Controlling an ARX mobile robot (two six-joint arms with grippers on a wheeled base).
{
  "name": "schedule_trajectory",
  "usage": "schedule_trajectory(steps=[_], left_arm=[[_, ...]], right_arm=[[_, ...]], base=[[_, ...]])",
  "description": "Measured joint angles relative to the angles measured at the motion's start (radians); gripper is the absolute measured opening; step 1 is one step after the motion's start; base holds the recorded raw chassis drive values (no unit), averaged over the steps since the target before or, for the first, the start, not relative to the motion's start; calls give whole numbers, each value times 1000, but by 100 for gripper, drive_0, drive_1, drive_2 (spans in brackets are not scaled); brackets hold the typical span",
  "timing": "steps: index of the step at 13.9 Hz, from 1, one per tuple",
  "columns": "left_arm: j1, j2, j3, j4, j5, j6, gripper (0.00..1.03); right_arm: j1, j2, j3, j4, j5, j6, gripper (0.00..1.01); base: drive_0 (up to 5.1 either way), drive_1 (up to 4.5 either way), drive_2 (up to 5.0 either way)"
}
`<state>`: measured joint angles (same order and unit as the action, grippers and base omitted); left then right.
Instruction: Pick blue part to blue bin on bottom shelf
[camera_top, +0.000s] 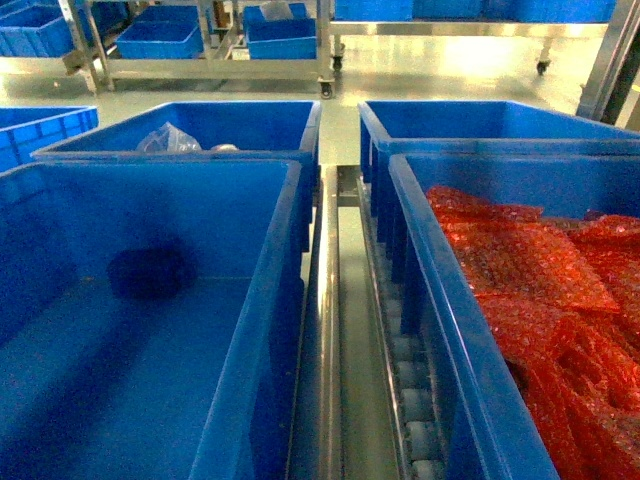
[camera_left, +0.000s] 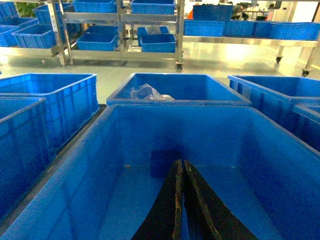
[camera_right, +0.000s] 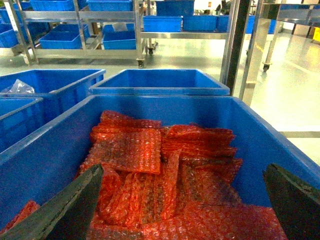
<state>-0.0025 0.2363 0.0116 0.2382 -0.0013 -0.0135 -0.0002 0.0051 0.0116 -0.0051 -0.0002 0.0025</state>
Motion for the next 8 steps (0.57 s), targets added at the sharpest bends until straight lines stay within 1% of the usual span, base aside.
schedule_trajectory(steps=[5, 6, 7, 8], left_arm=[[0, -63, 0, -64, 0, 0, 2], [0, -98, 2, -117, 0, 0, 2], [0, -203, 0, -253, 2, 0, 2], [0, -227, 0, -245, 2, 3, 2]], right_arm=[[0, 0, 0, 0, 0, 0, 98], [0, 0, 0, 0, 0, 0, 98], [0, 0, 0, -1, 0, 0, 98], [0, 0, 0, 0, 1, 0, 98]], base=[[0, 0, 0], [0, 0, 0], [0, 0, 0], [0, 0, 0]])
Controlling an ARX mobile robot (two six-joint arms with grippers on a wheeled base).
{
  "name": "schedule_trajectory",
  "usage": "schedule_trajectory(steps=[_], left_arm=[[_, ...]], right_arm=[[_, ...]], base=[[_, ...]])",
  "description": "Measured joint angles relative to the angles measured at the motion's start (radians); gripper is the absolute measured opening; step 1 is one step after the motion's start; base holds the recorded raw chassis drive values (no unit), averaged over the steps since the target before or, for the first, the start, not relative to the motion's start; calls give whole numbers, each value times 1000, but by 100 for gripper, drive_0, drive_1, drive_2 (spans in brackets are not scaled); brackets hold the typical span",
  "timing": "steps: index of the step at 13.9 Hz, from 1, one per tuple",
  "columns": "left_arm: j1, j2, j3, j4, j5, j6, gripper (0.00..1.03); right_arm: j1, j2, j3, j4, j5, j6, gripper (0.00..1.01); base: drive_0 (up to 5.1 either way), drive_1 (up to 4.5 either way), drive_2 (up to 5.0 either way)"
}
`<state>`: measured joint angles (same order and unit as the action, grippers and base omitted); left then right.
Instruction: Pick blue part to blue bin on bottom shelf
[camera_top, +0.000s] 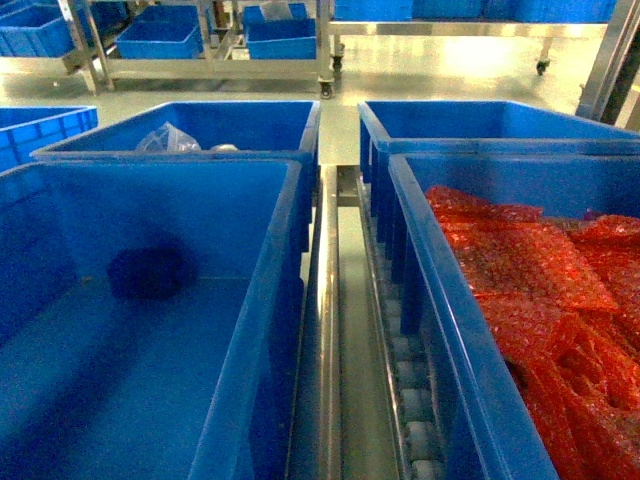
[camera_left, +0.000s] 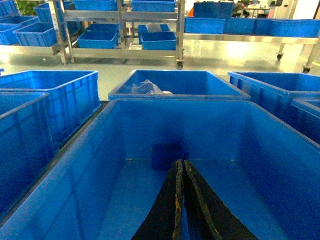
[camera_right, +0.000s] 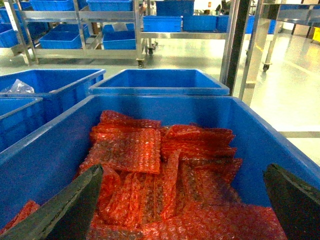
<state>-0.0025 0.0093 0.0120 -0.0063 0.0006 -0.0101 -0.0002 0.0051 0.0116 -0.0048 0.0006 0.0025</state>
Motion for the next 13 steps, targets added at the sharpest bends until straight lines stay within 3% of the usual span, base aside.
schedule_trajectory(steps=[3, 9, 13], left_arm=[[0, 0, 0, 2, -1, 0, 40], [0, 0, 0, 2, -1, 1, 100], [0, 0, 0, 2, -1, 0, 98]], right_arm=[[0, 0, 0, 0, -1, 0, 98], [0, 0, 0, 0, -1, 0, 98], [0, 0, 0, 0, -1, 0, 98]], base=[[0, 0, 0], [0, 0, 0], [0, 0, 0]])
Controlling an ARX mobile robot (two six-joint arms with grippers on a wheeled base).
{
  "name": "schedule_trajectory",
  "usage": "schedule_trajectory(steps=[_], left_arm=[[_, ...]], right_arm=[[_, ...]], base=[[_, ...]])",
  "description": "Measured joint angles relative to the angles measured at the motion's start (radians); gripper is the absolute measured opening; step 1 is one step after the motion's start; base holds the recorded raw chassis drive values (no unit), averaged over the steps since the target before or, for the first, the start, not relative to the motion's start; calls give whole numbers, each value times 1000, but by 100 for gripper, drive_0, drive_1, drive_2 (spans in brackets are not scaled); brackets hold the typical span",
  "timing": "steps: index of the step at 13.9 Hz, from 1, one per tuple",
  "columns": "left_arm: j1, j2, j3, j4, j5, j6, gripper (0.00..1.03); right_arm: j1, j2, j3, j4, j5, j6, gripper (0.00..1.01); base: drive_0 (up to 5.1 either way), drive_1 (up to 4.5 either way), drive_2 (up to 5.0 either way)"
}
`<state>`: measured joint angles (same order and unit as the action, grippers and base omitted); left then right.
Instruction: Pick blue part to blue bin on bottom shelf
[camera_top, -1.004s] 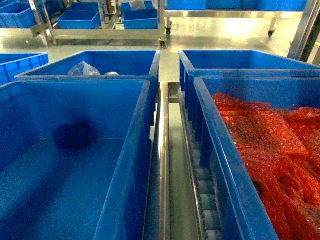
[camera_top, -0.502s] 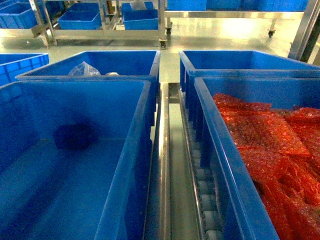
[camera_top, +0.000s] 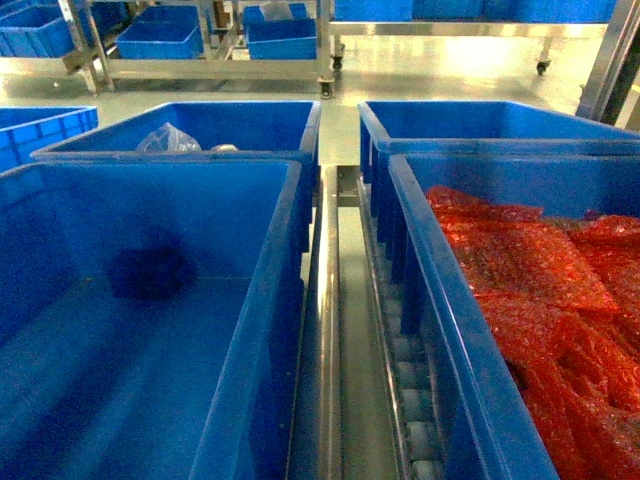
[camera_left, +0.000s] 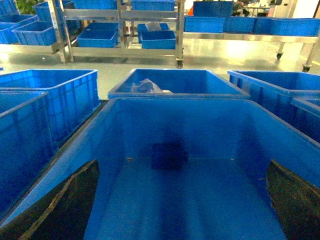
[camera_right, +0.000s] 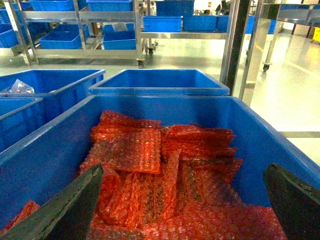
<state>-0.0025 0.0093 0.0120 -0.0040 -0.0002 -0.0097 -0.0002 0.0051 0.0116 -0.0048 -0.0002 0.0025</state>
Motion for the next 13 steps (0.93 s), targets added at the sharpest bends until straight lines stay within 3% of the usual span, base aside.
schedule_trajectory(steps=[13], left_arm=[[0, 0, 0, 0, 0, 0, 98]], right_arm=[[0, 0, 0, 0, 0, 0, 98]], base=[[0, 0, 0]])
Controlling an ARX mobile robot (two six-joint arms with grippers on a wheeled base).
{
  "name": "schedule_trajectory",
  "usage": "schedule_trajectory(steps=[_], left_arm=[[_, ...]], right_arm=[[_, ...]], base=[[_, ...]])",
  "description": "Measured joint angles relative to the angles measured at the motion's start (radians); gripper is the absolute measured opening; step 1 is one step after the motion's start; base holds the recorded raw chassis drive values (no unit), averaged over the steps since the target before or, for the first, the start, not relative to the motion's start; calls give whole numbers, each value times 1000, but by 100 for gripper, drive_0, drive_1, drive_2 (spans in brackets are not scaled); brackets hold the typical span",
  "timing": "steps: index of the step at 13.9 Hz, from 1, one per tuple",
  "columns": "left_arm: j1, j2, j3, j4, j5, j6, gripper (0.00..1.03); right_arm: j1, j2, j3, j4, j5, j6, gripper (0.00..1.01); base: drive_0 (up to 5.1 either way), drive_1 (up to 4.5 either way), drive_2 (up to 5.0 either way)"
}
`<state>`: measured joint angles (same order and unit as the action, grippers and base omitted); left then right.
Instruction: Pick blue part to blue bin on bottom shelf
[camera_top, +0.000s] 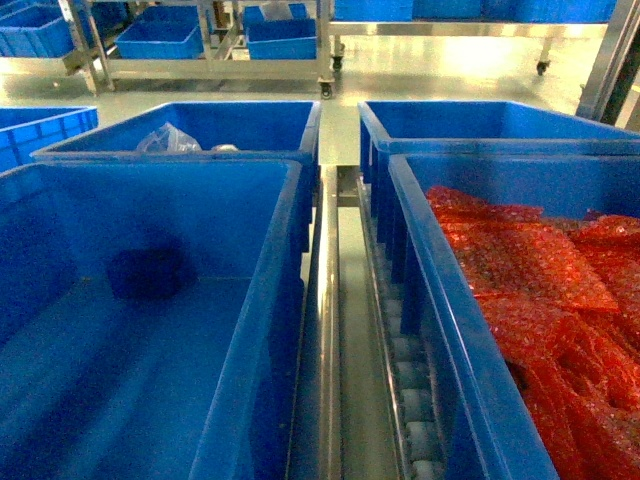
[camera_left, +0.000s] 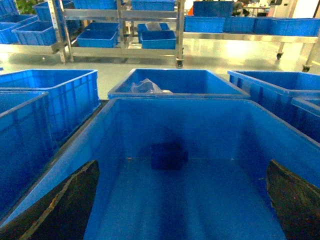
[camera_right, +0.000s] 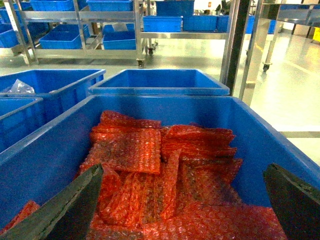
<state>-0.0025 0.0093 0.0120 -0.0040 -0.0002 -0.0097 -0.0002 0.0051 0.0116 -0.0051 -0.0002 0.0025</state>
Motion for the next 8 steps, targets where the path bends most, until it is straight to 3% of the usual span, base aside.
schedule_trajectory(steps=[8], left_arm=[[0, 0, 0, 0, 0, 0, 98]], right_arm=[[0, 0, 0, 0, 0, 0, 98]], base=[[0, 0, 0]])
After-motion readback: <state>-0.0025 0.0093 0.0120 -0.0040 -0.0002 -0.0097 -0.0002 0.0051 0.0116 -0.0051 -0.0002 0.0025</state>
